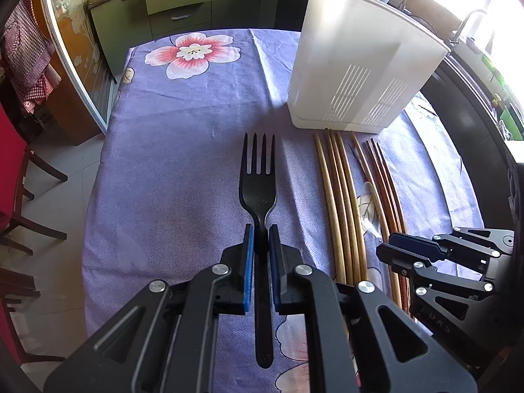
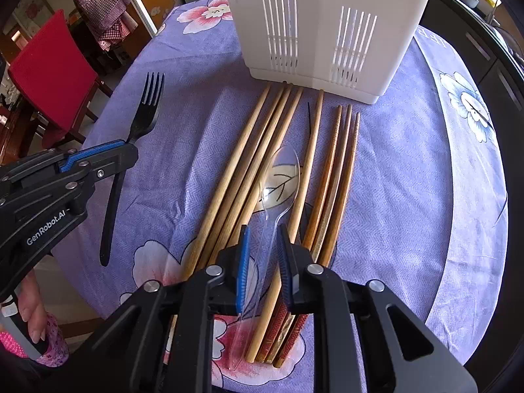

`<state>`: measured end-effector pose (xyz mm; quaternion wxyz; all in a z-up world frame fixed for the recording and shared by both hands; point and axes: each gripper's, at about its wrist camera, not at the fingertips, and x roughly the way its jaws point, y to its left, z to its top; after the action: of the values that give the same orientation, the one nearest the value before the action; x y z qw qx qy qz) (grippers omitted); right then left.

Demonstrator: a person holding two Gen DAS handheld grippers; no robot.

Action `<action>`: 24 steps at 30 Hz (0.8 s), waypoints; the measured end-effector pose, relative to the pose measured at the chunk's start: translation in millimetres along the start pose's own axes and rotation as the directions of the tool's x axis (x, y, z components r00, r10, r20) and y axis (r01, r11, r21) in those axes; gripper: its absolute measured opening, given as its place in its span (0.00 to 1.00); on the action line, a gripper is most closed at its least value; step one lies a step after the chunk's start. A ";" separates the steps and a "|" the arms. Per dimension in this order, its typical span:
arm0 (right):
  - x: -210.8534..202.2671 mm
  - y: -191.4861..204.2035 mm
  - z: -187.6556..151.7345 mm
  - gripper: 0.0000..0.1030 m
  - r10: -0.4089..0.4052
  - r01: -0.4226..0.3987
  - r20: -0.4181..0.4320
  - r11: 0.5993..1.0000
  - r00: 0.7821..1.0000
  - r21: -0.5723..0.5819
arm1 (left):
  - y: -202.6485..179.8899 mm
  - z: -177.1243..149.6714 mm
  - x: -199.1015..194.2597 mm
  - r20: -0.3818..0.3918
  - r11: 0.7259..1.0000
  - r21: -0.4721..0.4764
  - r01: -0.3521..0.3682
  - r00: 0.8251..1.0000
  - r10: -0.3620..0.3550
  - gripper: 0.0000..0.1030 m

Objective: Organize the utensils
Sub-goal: 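Close the right gripper on the clear plastic spoon while the left gripper holds the fork, then lift the fork into the white holder with left while right lifts the spoon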

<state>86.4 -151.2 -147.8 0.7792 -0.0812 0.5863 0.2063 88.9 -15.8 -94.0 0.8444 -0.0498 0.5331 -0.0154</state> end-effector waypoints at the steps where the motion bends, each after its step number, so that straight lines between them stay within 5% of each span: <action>1: 1.3 -0.8 0.0 0.14 -0.002 0.002 -0.004 1.000 1.000 0.003 | 0.2 0.0 0.0 0.000 1.000 0.001 0.003 1.000 -0.003 0.09; 15: 14.4 2.9 3.9 0.11 -0.012 0.012 -0.013 0.999 1.000 0.032 | -0.6 0.8 -1.1 0.008 1.000 0.010 0.020 1.000 -0.020 0.09; 20: -8.3 -4.2 -2.4 0.09 0.062 -0.067 0.084 0.996 0.995 0.062 | -1.8 6.0 -14.2 0.045 1.000 0.008 0.025 0.999 -0.025 0.09; 24: -44.2 -15.4 -9.6 0.09 0.140 -0.161 0.221 0.984 0.965 0.080 | -7.8 21.8 -44.4 0.128 0.998 0.017 0.056 0.990 -0.057 0.09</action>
<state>74.3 -178.6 -110.6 0.8230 0.0244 0.5126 0.2435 89.6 -18.6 -44.0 0.8765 -0.0601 0.4760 -0.0397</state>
